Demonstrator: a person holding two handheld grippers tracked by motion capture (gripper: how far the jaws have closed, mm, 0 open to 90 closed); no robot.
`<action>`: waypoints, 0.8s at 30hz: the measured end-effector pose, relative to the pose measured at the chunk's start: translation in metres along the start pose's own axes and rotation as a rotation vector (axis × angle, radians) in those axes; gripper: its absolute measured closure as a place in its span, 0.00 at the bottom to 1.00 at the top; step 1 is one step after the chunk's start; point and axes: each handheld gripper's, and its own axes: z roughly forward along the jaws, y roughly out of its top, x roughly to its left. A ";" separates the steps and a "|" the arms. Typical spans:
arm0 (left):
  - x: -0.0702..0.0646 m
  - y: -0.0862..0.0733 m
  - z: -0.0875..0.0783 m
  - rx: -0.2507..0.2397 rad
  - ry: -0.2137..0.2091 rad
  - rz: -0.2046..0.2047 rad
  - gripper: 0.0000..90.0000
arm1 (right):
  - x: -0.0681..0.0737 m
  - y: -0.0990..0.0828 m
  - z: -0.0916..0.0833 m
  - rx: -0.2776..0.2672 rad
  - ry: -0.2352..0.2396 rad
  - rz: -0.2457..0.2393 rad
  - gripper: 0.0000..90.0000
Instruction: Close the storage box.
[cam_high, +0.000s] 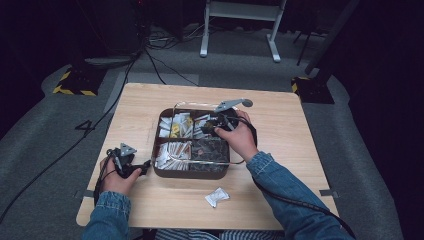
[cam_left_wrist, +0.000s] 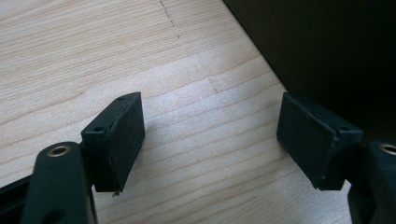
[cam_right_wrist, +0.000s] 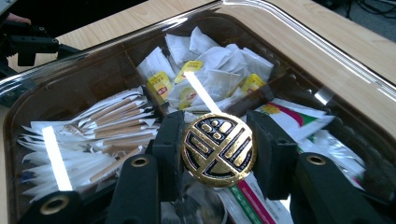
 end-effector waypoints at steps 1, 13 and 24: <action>0.000 0.000 0.000 -0.001 -0.002 -0.004 0.27 | 0.001 0.001 0.003 0.003 0.003 0.001 0.66; -0.001 0.000 0.000 0.002 0.009 0.003 0.27 | 0.021 0.005 0.037 0.017 0.005 -0.036 0.66; -0.001 0.000 0.000 0.003 0.009 0.003 0.27 | 0.026 0.002 0.050 0.034 -0.030 -0.036 0.66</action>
